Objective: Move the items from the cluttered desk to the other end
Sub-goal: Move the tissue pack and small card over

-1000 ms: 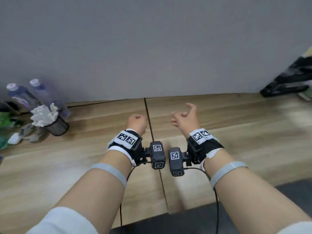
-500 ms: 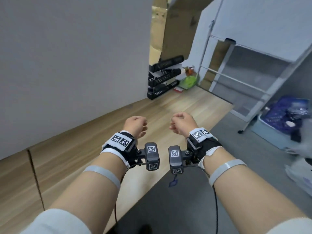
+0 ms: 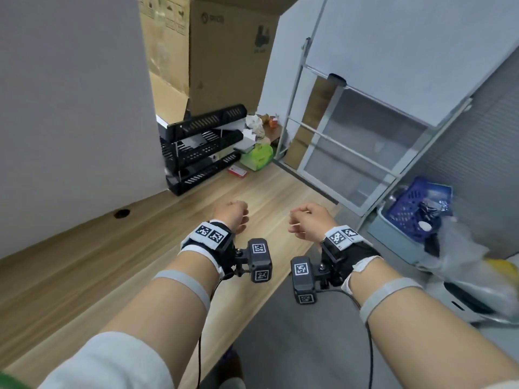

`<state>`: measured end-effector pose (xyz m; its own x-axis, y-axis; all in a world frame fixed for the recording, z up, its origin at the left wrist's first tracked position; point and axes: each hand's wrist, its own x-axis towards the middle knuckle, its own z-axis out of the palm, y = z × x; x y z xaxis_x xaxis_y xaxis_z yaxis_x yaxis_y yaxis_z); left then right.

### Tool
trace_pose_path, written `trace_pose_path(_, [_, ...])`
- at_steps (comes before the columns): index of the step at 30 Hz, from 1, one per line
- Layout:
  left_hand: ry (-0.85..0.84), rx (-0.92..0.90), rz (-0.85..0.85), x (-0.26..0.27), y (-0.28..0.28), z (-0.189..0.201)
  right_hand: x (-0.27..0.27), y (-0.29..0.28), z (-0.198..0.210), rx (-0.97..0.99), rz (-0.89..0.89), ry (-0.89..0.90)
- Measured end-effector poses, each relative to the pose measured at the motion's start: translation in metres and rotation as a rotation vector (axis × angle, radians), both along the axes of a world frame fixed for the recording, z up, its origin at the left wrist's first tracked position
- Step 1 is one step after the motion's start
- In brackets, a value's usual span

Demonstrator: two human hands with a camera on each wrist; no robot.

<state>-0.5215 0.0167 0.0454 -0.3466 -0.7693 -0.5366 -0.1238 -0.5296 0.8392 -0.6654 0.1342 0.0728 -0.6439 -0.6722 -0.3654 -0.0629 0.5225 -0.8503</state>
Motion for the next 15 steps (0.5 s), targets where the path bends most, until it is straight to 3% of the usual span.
trace_pose_path(7, [-0.006,0.001,0.078,-0.073,-0.078,0.009,-0.09,-0.072,0.009,0.009,0.011,0.039])
trace_pose_path(11, [-0.048,-0.025,0.158,-0.095,-0.113,0.001,-0.123,-0.123,-0.013,0.067,0.046,0.024])
trace_pose_path(15, [-0.106,-0.05,0.234,-0.124,-0.144,-0.023,-0.158,-0.177,-0.042,0.153,0.2,0.054])
